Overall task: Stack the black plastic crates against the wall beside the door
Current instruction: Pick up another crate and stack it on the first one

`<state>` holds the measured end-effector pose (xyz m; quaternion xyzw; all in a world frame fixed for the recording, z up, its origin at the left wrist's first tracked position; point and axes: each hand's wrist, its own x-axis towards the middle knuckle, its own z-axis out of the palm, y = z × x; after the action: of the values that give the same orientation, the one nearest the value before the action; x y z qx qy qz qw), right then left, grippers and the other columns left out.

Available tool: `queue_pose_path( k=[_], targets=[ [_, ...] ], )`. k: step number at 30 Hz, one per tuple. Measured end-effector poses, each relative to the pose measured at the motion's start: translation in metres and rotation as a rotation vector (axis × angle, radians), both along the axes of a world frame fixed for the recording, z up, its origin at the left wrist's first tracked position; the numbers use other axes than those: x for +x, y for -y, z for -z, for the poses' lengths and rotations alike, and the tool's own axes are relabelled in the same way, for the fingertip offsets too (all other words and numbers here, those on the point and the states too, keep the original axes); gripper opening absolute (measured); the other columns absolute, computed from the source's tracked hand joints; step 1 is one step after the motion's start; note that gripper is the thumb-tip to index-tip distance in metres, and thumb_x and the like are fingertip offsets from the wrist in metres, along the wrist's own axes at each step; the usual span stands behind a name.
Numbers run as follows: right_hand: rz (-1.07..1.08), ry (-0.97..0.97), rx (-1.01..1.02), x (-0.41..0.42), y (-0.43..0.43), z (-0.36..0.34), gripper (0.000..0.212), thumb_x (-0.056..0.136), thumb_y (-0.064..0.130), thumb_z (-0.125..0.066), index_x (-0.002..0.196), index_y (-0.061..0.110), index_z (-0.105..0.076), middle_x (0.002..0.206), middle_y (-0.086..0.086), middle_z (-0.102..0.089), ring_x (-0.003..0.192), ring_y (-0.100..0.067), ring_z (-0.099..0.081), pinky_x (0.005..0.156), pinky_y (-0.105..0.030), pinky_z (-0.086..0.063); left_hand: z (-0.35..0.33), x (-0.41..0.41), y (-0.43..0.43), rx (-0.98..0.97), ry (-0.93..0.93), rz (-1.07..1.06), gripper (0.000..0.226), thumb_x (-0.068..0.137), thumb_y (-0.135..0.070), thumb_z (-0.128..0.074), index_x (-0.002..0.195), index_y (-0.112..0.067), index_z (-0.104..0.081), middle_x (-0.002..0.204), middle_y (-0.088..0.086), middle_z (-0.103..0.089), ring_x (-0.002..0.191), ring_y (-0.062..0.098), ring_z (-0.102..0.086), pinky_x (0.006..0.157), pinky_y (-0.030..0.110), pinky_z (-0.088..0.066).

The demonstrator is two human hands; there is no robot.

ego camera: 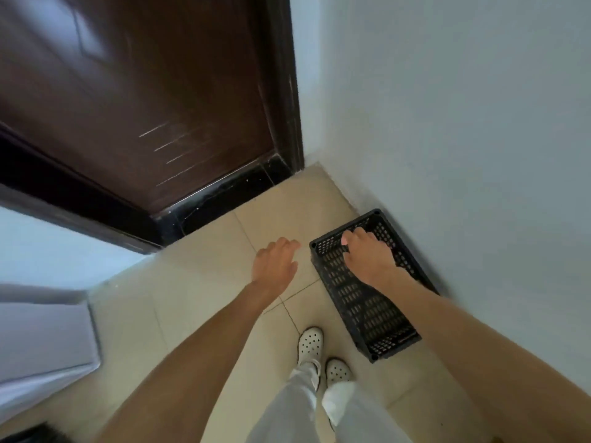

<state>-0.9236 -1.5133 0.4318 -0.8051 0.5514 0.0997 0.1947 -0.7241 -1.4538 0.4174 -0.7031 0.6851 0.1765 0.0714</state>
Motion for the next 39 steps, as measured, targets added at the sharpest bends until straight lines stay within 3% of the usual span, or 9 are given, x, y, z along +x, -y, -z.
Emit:
queue_pose_path(
  k=[4,12,17,30,39],
  targets=[
    [-0.31,0.006,-0.085,0.044,-0.043,-0.015,0.033,0.094,0.018,-0.046,0.128,0.015,-0.045,0.124,-0.008,-0.049,0.114,-0.026,-0.05,0.088,-0.041,-0.047,-0.021,0.021,-0.079,-0.044,0.033,-0.198,0.045,0.098,-0.024,-0.05,0.142,-0.028,-0.044,0.145,-0.003,-0.045,0.129,0.021,-0.045,0.103,0.036,-0.037],
    [-0.784,0.046,-0.125,0.163,-0.147,-0.053,0.045,0.09,0.005,-0.044,0.134,0.014,-0.042,0.129,-0.009,-0.045,0.114,-0.027,-0.047,0.09,-0.04,-0.041,-0.061,0.09,-0.257,-0.053,0.135,-0.702,0.044,0.097,-0.028,-0.054,0.14,-0.028,-0.048,0.146,-0.001,-0.045,0.133,0.024,-0.045,0.107,0.039,-0.037],
    [-1.076,0.046,-0.156,0.24,-0.234,-0.08,0.044,0.091,0.01,-0.045,0.134,0.016,-0.042,0.129,-0.007,-0.045,0.116,-0.027,-0.046,0.09,-0.041,-0.04,-0.08,0.119,-0.391,-0.033,0.172,-1.01,0.042,0.097,-0.03,-0.054,0.139,-0.029,-0.049,0.145,-0.002,-0.046,0.133,0.024,-0.044,0.106,0.039,-0.035],
    [-1.702,0.202,-0.197,0.397,-0.569,-0.104,0.034,0.09,0.008,-0.044,0.122,0.016,-0.05,0.123,-0.005,-0.051,0.112,-0.026,-0.05,0.084,-0.039,-0.043,-0.103,0.14,-0.73,-0.017,0.249,-1.608,0.042,0.097,-0.025,-0.052,0.139,-0.025,-0.048,0.142,0.0,-0.049,0.129,0.026,-0.047,0.106,0.041,-0.037],
    [-1.984,0.214,-0.195,0.471,-0.801,-0.084,0.03,0.093,0.018,-0.047,0.123,0.016,-0.047,0.124,-0.006,-0.049,0.11,-0.026,-0.051,0.083,-0.041,-0.047,-0.085,0.158,-0.947,0.11,0.246,-1.775,0.043,0.099,-0.025,-0.05,0.142,-0.025,-0.044,0.145,0.001,-0.046,0.13,0.025,-0.047,0.108,0.04,-0.035]
  ],
)
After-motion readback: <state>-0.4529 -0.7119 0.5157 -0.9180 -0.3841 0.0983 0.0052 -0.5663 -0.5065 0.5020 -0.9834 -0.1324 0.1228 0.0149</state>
